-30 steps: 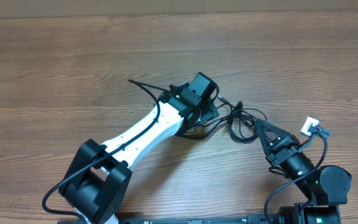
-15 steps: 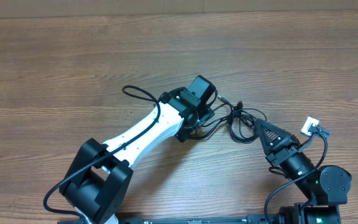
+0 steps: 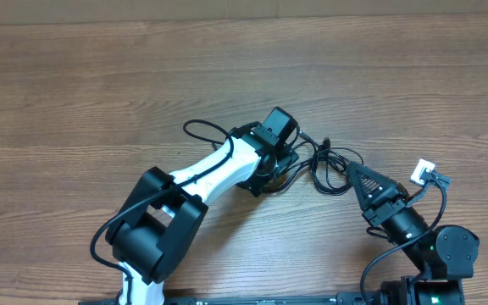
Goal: Untangle cables
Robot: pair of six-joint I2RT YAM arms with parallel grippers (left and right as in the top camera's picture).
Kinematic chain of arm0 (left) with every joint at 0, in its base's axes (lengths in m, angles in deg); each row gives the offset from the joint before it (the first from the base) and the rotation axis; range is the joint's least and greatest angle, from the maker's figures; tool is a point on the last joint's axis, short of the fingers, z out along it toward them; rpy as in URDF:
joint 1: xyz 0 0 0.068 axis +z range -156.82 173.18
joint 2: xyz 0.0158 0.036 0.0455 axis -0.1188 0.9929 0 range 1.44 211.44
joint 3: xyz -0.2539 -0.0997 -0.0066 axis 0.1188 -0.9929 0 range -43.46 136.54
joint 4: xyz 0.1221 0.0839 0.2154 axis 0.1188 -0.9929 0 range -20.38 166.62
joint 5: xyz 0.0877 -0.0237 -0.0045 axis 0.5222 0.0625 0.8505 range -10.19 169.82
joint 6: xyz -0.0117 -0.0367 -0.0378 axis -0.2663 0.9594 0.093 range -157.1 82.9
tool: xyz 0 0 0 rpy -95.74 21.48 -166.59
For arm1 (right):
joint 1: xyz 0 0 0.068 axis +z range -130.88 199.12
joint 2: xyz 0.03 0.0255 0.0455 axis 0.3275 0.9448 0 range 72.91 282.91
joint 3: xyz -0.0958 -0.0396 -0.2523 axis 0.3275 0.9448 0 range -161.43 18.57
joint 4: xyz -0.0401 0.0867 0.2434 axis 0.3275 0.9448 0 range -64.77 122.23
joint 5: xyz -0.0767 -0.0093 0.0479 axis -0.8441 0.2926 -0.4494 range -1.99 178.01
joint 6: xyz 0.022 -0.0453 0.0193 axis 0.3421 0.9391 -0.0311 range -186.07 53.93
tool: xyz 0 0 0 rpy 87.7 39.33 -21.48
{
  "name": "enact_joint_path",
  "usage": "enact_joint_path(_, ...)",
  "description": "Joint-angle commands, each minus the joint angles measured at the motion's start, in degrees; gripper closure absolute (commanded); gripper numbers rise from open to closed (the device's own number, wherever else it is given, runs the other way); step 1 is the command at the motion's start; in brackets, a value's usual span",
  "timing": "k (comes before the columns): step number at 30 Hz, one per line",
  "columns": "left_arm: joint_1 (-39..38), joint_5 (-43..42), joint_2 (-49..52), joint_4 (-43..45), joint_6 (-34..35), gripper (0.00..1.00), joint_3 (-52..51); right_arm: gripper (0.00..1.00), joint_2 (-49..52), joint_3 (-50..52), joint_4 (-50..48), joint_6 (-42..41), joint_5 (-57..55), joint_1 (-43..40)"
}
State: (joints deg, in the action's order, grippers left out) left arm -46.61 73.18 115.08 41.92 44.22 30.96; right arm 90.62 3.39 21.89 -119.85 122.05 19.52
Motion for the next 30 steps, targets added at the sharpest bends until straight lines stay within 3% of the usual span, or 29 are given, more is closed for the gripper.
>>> enact_joint_path(1, -0.42, -2.40, 2.43, 0.24, 0.96, 0.10, -0.57, 0.96, -0.31, -1.38, 0.04, 0.26, -0.76, -0.15)
enact_joint_path(6, -0.42, -2.36, 2.43, 0.59, 0.28, 0.13, -0.55, 0.96, -0.31, -1.38, 0.04, 0.26, -0.94, -0.15)
enact_joint_path(13, -0.42, -2.38, 2.43, 0.92, -1.68, 0.48, -0.55, 0.96, -0.31, -1.38, 0.20, 0.26, -0.96, -0.15)
enact_joint_path(20, -0.42, -2.14, 2.43, 0.94, -2.10, 0.69, -0.55, 0.96, -0.31, -1.38, 0.20, 0.26, -0.96, -0.15)
enact_joint_path(25, -0.26, -1.68, 2.43, 0.94, -3.98, 0.94, -0.55, 0.96, -0.31, -1.38, 0.20, 0.24, -0.94, -0.15)
enact_joint_path(30, 0.26, -1.05, 2.38, 0.85, -6.64, 0.96, -0.52, 0.96, -0.31, -1.38, 0.20, 0.24, -0.94, -0.15)
